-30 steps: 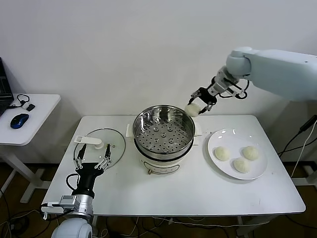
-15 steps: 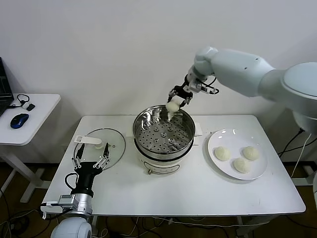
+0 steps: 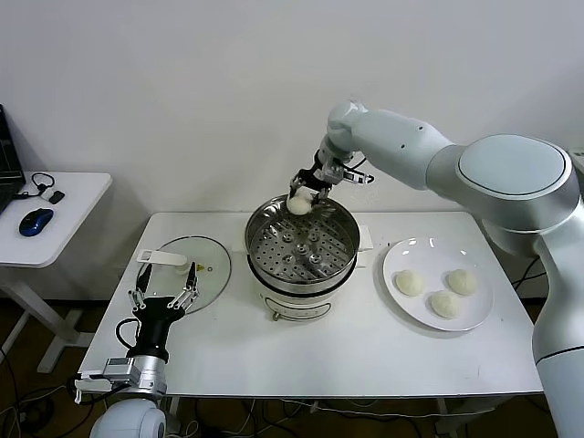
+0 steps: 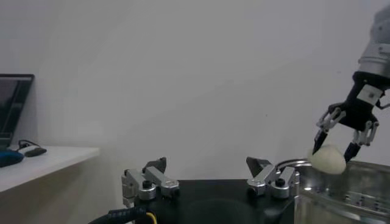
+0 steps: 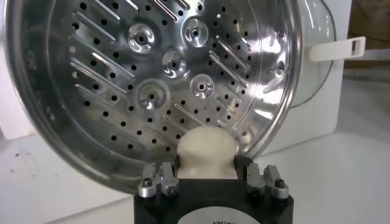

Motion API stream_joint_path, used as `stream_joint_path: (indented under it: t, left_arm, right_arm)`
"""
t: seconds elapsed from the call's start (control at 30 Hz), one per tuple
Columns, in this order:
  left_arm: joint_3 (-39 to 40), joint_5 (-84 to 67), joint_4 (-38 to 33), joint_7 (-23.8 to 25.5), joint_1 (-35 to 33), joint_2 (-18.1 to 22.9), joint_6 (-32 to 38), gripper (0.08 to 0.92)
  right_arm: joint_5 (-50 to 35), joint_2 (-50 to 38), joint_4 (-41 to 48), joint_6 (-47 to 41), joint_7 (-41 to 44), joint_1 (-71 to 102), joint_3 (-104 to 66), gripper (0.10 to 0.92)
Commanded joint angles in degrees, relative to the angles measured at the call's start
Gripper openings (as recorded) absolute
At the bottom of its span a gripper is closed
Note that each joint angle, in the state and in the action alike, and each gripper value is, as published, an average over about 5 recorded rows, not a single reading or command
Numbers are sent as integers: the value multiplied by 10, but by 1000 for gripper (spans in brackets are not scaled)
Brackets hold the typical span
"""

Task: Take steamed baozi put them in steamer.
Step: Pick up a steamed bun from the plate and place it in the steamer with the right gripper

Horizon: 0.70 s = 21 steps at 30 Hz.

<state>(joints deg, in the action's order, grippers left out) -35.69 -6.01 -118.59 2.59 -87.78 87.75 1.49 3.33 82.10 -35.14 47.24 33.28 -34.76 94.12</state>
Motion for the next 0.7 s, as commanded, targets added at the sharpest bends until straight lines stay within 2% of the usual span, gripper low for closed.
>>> stream_joint_path:
  t: [0.03,0.7]
  left_arm:
    - [-2,-2,-1,0,0,0,0,823]
    - [-6,-3,3,0,1,0,1,823]
  right_arm:
    - [-41,19,9,28,-3,10,35,611]
    - [-72,19,7,28,13,20,62,611]
